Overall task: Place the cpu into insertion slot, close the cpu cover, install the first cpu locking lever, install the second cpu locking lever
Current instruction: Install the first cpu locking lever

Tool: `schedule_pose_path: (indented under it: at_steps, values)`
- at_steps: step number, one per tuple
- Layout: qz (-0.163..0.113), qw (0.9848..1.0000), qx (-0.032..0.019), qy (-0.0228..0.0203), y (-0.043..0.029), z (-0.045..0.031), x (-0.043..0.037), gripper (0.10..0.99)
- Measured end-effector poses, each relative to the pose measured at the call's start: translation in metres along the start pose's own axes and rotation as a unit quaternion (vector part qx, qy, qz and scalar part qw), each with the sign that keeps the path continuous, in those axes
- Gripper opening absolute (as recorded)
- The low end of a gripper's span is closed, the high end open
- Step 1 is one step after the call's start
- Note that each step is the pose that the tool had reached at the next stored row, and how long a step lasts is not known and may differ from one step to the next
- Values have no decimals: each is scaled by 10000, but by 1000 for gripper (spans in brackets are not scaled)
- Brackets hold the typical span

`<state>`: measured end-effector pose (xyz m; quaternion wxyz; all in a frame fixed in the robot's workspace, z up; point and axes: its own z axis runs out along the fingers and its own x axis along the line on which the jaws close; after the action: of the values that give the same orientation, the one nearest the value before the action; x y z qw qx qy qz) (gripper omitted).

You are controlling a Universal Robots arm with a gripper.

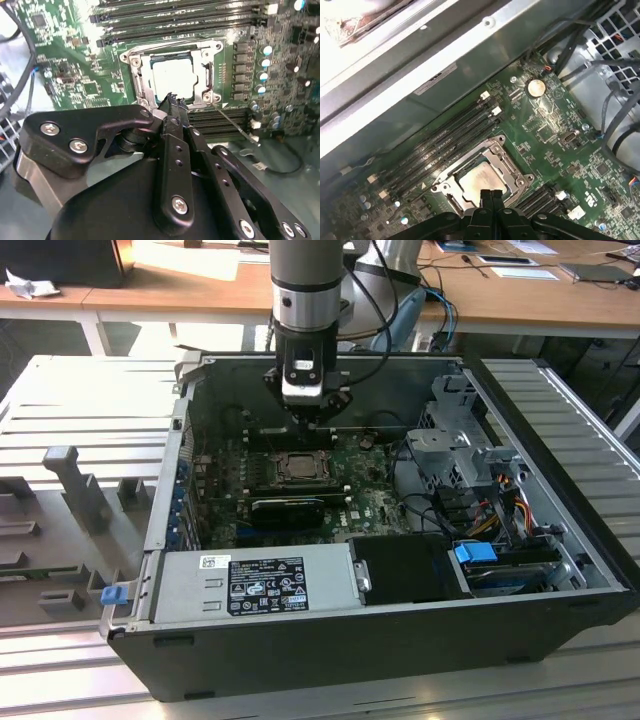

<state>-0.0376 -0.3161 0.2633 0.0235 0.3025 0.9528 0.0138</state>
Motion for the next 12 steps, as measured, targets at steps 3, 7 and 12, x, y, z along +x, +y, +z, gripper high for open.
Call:
schedule_pose_path:
  at_steps: [3, 7, 12]
  values:
    - [-522, 9986, -19, 21, 0, 0, 0, 106]
    - [-1260, 9920, -46, 51, 0, 1, 0, 106]
    - [-2280, 9736, -83, 92, 0, 2, 0, 106]
